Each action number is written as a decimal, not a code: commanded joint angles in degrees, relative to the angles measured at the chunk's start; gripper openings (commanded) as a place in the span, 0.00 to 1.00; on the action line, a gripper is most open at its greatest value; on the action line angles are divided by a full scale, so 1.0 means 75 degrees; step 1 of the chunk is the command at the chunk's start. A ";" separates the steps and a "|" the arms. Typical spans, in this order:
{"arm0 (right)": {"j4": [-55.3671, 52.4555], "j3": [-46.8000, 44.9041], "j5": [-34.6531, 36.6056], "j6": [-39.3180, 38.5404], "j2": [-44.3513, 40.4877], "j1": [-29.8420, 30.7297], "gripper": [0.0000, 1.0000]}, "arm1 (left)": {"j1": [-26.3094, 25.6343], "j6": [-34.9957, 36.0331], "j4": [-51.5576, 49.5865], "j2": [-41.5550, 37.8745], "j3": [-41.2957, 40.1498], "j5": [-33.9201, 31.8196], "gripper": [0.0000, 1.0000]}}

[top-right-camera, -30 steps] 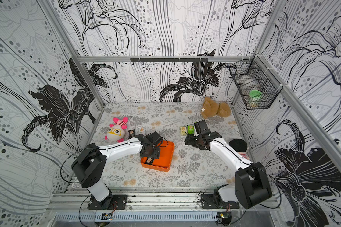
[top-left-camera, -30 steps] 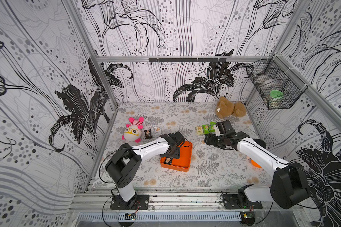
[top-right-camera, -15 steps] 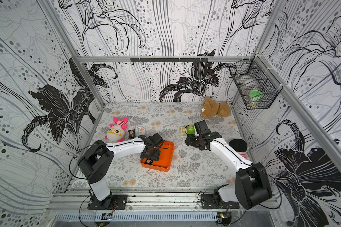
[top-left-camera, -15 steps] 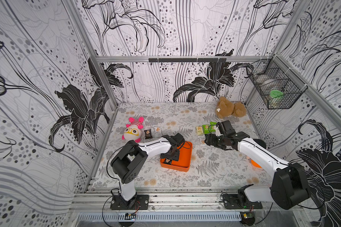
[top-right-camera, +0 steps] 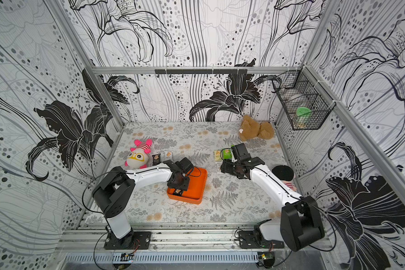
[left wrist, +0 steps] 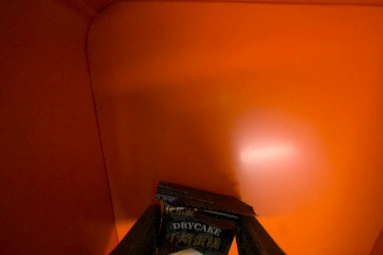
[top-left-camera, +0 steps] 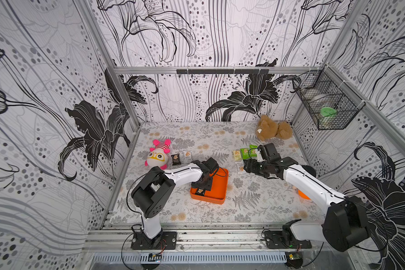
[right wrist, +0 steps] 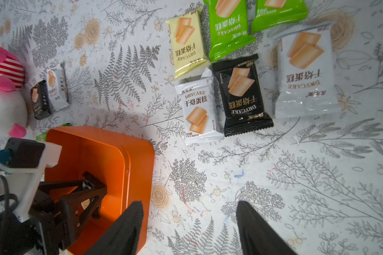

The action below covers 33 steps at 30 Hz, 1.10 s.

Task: Take the cookies out of the storage box
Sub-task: Pick up the cookie from the storage box, then place the cookie at the center of the board.

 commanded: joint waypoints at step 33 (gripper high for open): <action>-0.0497 -0.0230 0.0460 -0.0089 -0.0781 -0.0013 0.72 | 0.1489 -0.0204 -0.0818 -0.2401 0.0448 -0.0608 0.50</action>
